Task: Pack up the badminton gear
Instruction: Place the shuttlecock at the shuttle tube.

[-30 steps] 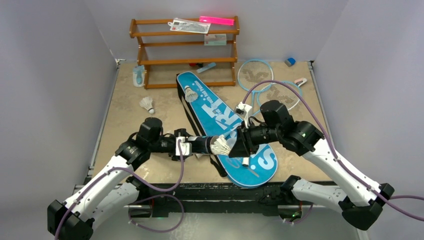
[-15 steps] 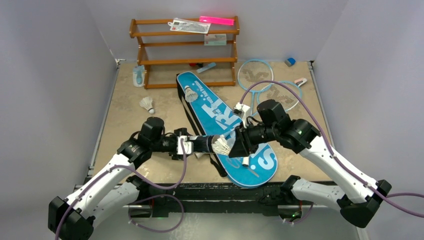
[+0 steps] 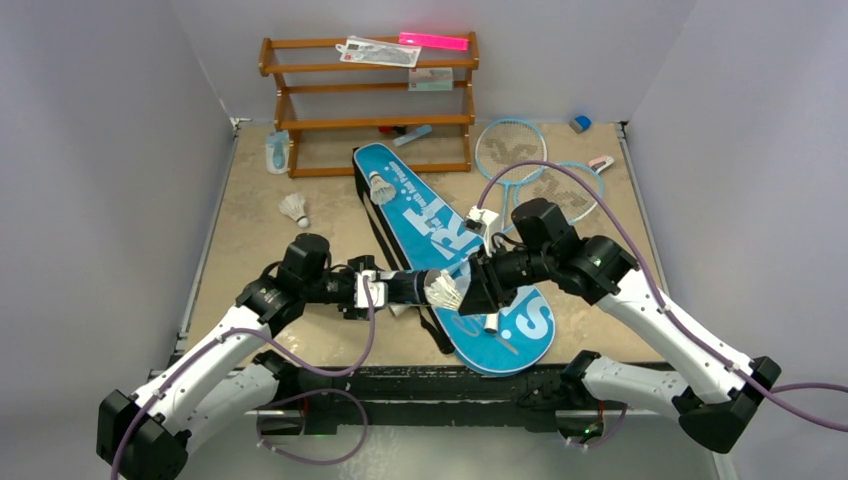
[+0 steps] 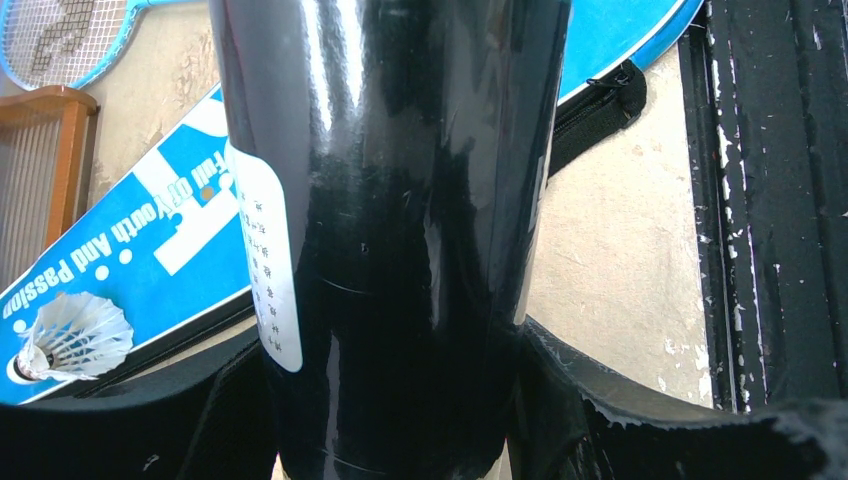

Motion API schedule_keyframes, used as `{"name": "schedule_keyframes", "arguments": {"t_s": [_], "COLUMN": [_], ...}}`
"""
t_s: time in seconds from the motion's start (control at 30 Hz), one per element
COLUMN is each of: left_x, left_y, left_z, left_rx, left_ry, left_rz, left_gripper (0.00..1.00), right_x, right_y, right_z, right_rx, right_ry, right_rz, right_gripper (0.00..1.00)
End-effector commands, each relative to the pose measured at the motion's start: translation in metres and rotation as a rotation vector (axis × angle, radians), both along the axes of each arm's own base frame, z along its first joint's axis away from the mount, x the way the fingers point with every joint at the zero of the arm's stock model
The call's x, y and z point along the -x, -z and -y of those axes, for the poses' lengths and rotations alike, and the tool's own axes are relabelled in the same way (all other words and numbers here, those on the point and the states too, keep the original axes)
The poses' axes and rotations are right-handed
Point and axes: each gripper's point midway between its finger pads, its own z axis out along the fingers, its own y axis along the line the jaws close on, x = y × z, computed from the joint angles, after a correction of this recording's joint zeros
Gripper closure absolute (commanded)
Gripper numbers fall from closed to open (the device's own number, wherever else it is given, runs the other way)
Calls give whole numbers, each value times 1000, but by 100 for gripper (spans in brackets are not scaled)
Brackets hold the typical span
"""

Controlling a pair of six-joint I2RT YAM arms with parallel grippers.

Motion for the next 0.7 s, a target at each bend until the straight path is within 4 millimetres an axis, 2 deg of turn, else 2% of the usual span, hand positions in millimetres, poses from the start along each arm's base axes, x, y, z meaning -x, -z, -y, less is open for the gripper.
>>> {"name": "schedule_keyframes", "arguments": {"t_s": [0.0,0.33,0.53,0.67], "left_x": [2,6,9,10], "left_y": [-10,-6,-10,-15], "left_z": [7,9,10,10], "left_rx": [40,38,54,68], "left_ry": [20,38,60,62], "left_rz": [-2,-36,-25,3], "left_gripper": [71,71,71,71], "right_x": [6,8,9,19], "right_y": [-19,-20,-17,-15], "right_z": [-6,-9,-10,-8], "right_rx": [-61,-76,-73,-76], "right_ry": [-59,-82,-85,-101], "right_rz": [12,4,-15,-64], "right_gripper": [80,80,80,81]}}
